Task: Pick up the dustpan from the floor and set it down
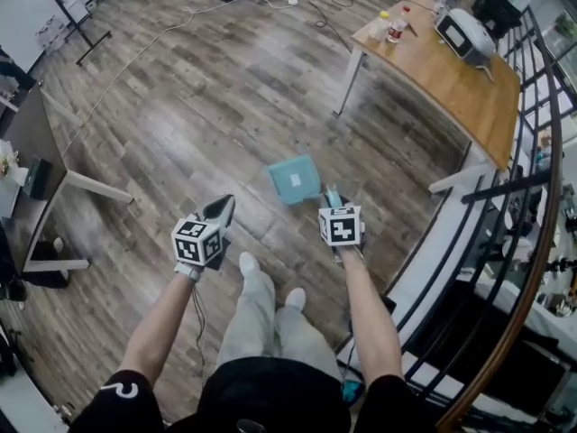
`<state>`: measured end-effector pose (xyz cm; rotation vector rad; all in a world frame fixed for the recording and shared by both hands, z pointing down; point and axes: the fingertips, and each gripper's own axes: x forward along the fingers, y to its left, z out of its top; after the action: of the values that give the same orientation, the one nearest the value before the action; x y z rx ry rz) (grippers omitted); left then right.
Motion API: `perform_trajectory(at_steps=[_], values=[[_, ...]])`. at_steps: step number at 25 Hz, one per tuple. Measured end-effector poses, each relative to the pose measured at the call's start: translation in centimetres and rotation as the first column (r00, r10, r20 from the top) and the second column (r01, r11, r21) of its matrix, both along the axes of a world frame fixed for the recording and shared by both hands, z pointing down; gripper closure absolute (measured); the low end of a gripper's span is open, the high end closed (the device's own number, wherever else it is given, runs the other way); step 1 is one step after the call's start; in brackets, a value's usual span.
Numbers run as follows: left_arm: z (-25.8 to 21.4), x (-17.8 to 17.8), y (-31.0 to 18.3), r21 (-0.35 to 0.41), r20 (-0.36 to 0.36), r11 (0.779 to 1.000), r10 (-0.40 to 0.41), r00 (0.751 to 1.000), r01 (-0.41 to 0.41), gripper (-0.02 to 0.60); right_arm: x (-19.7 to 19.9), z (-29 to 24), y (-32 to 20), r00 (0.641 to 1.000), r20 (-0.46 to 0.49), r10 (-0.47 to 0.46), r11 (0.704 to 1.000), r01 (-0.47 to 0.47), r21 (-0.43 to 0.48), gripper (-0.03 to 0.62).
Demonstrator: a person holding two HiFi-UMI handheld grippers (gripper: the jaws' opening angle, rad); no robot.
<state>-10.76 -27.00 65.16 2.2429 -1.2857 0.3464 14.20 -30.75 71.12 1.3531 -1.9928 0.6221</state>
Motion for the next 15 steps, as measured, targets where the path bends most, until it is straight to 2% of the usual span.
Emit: perform_trajectory(at_steps=[7,15], values=[[4.3,-0.8,-3.0,-0.045,0.006,0.999,0.024,1.0,-0.024,0.584,-1.3,7.1,-1.3,1.0,-0.014,0.012,0.999,-0.013,-0.052,0.507],[8.8,-1.5,-4.0,-0.069,-0.007,0.997,0.038,0.999,-0.039,0.584,-1.7,14.1,-1.0,0.999,-0.041,0.029,0.996,-0.032,-0.087,0.505]])
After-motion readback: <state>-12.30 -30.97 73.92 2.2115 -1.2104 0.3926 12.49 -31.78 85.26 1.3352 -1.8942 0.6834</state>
